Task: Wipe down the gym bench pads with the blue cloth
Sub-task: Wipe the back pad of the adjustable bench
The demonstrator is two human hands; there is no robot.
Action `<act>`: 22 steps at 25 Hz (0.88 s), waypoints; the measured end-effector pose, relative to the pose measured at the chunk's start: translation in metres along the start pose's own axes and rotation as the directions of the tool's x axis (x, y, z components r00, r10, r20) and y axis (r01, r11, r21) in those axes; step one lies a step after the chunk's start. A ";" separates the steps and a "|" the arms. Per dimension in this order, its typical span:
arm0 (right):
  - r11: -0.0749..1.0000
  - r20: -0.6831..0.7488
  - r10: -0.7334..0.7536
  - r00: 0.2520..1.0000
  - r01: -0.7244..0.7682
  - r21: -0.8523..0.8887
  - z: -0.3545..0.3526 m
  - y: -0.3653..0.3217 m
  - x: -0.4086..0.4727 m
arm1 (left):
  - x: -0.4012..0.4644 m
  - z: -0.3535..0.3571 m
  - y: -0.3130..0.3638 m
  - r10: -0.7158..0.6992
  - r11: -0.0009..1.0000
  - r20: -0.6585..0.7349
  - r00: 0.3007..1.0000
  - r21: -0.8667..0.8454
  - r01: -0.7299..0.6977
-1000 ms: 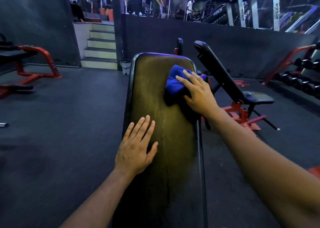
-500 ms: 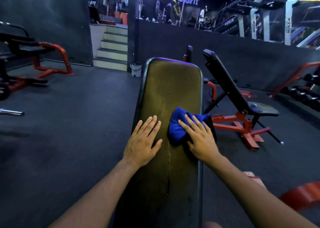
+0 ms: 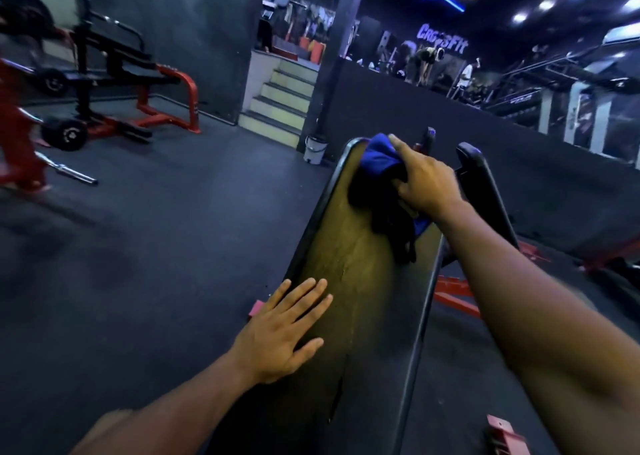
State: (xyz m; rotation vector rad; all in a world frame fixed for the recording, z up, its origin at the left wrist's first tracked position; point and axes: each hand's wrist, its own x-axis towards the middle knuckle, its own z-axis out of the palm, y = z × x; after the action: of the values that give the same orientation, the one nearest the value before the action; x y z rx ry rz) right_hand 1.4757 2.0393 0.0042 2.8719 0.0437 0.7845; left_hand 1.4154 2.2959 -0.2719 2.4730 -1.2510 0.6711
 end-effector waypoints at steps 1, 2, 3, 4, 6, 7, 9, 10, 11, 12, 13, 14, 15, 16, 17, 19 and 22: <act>0.998 0.035 -0.061 0.998 0.062 -0.020 0.014 -0.004 0.013 | 0.000 0.002 -0.002 0.004 1.000 -0.012 1.000 -0.022 -0.005; 0.993 0.084 -0.102 0.991 0.106 -0.047 0.031 -0.008 0.021 | -0.001 0.004 -0.003 0.006 0.999 -0.023 1.000 -0.045 -0.007; 0.990 0.118 -0.118 0.986 0.126 -0.063 0.048 -0.012 0.026 | -0.002 0.005 -0.002 0.007 0.998 -0.031 0.999 -0.063 -0.009; 0.991 0.123 -0.118 0.985 0.125 -0.055 0.061 -0.014 0.031 | -0.001 0.006 -0.003 0.013 0.997 -0.040 0.999 -0.070 -0.016; 0.992 0.114 -0.126 0.985 0.126 0.008 0.073 -0.016 0.033 | 0.000 0.010 -0.006 0.024 0.997 -0.060 0.998 -0.071 -0.028; 0.988 0.107 -0.154 0.982 0.150 0.038 0.076 -0.018 0.026 | 0.000 0.010 -0.006 0.032 0.997 -0.068 0.997 -0.070 -0.036; 0.971 0.093 -0.227 0.969 0.219 0.094 0.079 -0.022 0.005 | -0.001 0.012 -0.006 0.049 0.996 -0.086 0.995 -0.072 -0.055; 0.959 0.095 -0.267 0.959 0.256 0.120 0.080 -0.028 -0.009 | -0.001 0.013 -0.006 0.053 0.996 -0.091 0.994 -0.067 -0.059; 0.948 0.101 -0.298 0.949 0.283 0.144 0.083 -0.035 -0.025 | -0.001 0.013 -0.006 0.054 0.996 -0.095 0.994 -0.064 -0.060; 0.938 0.101 -0.321 0.942 0.301 0.172 0.086 -0.044 -0.043 | -0.001 0.012 -0.007 0.055 0.996 -0.097 0.994 -0.062 -0.061; 0.929 0.105 -0.333 0.937 0.307 0.205 0.088 -0.053 -0.061 | -0.001 0.012 -0.006 0.056 0.996 -0.099 0.994 -0.060 -0.062; 0.920 0.118 -0.341 0.933 0.305 0.247 0.090 -0.060 -0.076 | -0.002 0.011 -0.006 0.056 0.997 -0.099 0.994 -0.056 -0.062; 0.906 0.139 -0.351 0.926 0.299 0.299 0.090 -0.065 -0.086 | -0.002 0.010 -0.005 0.056 0.997 -0.094 0.994 -0.049 -0.061; 0.886 0.160 -0.371 0.915 0.297 0.356 0.088 -0.067 -0.092 | -0.002 0.010 -0.005 0.056 0.997 -0.089 0.994 -0.046 -0.060; 0.860 0.179 -0.395 0.901 0.294 0.417 0.083 -0.069 -0.095 | -0.003 0.009 -0.005 0.053 0.997 -0.087 0.995 -0.048 -0.057; 0.819 0.200 -0.417 0.887 0.271 0.505 0.071 -0.062 -0.090 | -0.003 0.009 -0.004 0.045 0.997 -0.091 0.995 -0.060 -0.050; 0.861 0.054 -0.317 0.947 0.264 0.435 0.050 -0.035 -0.048 | -0.003 0.011 -0.003 0.049 0.995 -0.100 0.994 -0.078 -0.057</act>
State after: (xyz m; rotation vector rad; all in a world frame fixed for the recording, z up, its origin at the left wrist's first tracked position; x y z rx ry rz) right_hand 1.4603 2.0625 -0.0675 3.1895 0.7027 0.5926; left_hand 1.4195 2.2952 -0.2831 2.3203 -1.2844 0.7310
